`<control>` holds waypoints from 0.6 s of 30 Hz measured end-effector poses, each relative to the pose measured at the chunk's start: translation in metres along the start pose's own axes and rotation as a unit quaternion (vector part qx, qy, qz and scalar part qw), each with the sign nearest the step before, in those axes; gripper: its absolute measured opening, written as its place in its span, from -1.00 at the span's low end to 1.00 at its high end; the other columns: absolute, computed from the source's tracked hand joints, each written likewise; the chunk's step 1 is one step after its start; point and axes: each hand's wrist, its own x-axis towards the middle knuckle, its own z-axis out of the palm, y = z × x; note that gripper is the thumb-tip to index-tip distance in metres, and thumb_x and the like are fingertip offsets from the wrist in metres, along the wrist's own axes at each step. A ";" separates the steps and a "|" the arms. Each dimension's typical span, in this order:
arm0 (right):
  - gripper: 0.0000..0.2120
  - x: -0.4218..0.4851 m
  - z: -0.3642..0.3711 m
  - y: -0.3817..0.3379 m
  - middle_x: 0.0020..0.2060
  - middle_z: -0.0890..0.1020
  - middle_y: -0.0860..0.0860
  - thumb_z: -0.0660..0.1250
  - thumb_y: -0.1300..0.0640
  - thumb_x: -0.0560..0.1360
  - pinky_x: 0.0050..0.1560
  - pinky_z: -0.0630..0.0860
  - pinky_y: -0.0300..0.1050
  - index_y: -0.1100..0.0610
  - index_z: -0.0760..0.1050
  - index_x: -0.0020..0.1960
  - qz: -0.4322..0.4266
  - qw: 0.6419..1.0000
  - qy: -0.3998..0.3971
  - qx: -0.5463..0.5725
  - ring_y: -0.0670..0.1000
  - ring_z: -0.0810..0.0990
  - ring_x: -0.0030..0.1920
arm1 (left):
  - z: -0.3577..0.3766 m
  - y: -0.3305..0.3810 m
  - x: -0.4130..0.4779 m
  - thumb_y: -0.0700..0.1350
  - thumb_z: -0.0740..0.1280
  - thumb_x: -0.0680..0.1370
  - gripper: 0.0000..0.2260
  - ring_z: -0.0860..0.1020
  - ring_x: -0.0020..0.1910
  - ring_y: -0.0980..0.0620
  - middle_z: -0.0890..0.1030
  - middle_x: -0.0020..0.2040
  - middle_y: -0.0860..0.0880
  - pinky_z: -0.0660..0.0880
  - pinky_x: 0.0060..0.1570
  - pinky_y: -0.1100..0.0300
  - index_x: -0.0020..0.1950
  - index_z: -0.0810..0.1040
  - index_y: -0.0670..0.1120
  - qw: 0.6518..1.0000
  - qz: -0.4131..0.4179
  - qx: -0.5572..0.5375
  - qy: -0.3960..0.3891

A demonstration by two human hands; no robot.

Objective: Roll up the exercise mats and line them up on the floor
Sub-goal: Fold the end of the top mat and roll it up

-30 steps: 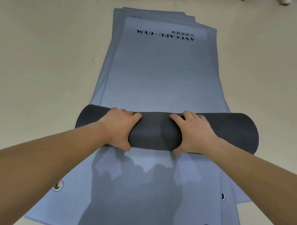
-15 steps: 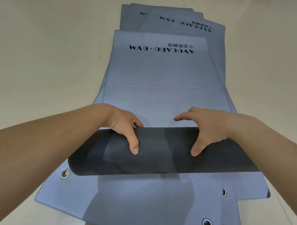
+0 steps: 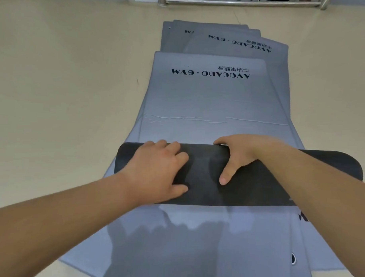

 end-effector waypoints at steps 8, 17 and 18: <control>-0.23 0.011 0.008 -0.015 0.33 0.43 0.04 0.53 -0.30 0.41 0.16 0.46 0.10 -0.14 0.29 0.49 0.030 0.956 0.281 -0.079 0.15 0.47 0.32 | 0.052 -0.021 0.006 0.37 0.43 0.48 0.14 -0.18 0.68 -0.26 -0.19 0.70 -0.18 -0.03 0.64 -0.22 0.68 -0.31 -0.04 0.994 -0.044 0.000 -0.098; 0.37 -0.001 0.057 -0.007 0.66 -0.08 0.19 0.49 -0.53 0.20 0.59 0.09 0.31 -0.13 -0.30 0.66 0.007 0.973 0.166 -0.158 0.26 -0.11 0.65 | 0.066 -0.034 0.055 0.39 0.53 0.23 0.27 0.22 0.52 -0.24 0.18 0.55 -0.19 0.29 0.45 -0.27 0.65 -0.17 -0.05 0.994 -0.064 0.031 -0.087; 0.38 0.004 0.065 -0.005 0.66 -0.09 0.21 0.48 -0.53 0.20 0.59 0.07 0.31 -0.11 -0.33 0.66 0.010 0.968 0.188 -0.168 0.27 -0.11 0.65 | 0.065 -0.037 0.058 0.38 0.52 0.21 0.24 0.31 0.44 -0.21 0.26 0.49 -0.16 0.37 0.37 -0.22 0.64 -0.10 -0.04 0.995 -0.054 0.031 -0.081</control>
